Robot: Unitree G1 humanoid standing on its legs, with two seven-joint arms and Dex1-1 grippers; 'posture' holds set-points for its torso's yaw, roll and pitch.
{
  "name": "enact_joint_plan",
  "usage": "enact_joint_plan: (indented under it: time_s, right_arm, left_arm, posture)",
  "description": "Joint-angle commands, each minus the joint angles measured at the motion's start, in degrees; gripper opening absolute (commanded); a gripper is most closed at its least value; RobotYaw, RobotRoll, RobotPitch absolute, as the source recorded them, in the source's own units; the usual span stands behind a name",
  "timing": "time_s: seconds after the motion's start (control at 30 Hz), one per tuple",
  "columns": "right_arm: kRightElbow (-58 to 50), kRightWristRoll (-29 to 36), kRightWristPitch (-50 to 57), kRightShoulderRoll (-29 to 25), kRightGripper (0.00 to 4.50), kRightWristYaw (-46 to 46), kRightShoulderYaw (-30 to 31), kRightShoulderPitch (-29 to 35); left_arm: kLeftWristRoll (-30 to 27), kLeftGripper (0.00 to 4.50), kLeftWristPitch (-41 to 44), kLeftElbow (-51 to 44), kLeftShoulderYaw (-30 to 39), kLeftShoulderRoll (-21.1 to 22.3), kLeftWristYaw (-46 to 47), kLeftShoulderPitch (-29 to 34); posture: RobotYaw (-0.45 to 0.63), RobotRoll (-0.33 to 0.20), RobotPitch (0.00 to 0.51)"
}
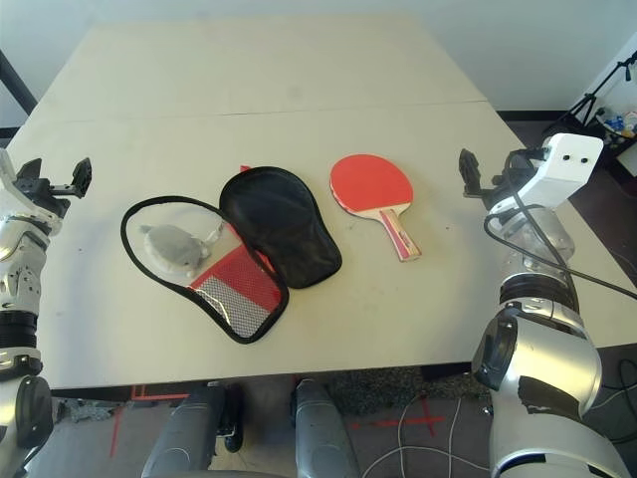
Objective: Store the ping-pong paddle in its case and zip it.
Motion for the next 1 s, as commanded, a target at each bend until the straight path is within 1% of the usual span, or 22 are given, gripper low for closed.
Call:
enact_joint_plan:
  time_s: [0.03,0.27,0.4,0.47,0.6,0.7,0.8,0.9,1.0]
  right_arm:
    - [-0.38,-0.27,0.18,0.30,4.48,0.25,0.03,0.39]
    - [0.13,-0.45,0.59,0.44,4.48,0.19,0.15,-0.69]
    - [-0.27,-0.35,0.69,0.61,4.48,0.39,0.18,-0.98]
    - [-0.60,-0.27,0.70,0.71,4.48,0.63,0.19,-0.84]
    - [-1.44,0.11,1.07,0.98,4.48,2.04,0.18,-0.66]
    - [-3.12,0.30,1.97,1.62,4.48,3.78,0.57,-0.41]
    - [-5.11,0.33,3.75,1.99,4.48,4.26,0.72,-0.20]
    - [-9.31,-0.22,8.73,2.25,4.48,4.70,2.09,0.36]
    - [-16.37,0.25,15.39,2.45,4.48,5.68,3.26,2.14]
  left_arm:
    - [0.16,4.50,-0.50,1.13,-0.09,0.28,-0.01,0.17]
    - [0.02,4.50,-0.63,-0.15,0.38,0.41,0.57,0.65]
    - [-0.45,4.50,-0.08,-1.27,1.17,1.78,0.86,-0.84]
    - [-0.73,4.50,1.17,-3.10,0.36,2.97,-0.69,-2.10]
    - [-1.37,4.50,5.44,-8.58,-2.91,4.62,-5.27,-4.19]
    - [-3.13,4.50,11.60,-15.72,-8.03,4.59,-10.59,-5.77]
    - [-4.28,4.50,16.25,-21.01,-11.72,4.44,-14.09,-6.10]
    - [-5.55,4.50,20.85,-27.40,-17.56,4.38,-19.29,-5.50]
    - [-6.06,4.50,23.43,-31.00,-20.80,4.32,-22.18,-4.66]
  posture:
    - [0.00,0.000,0.164]
    - [0.01,0.000,0.159]
    - [-0.01,0.000,0.157]
    - [-0.02,0.000,0.153]
    - [-0.04,0.000,0.153]
    - [-0.04,0.000,0.151]
    - [-0.05,0.000,0.152]
    - [-0.06,0.000,0.154]
    - [-0.06,0.000,0.159]
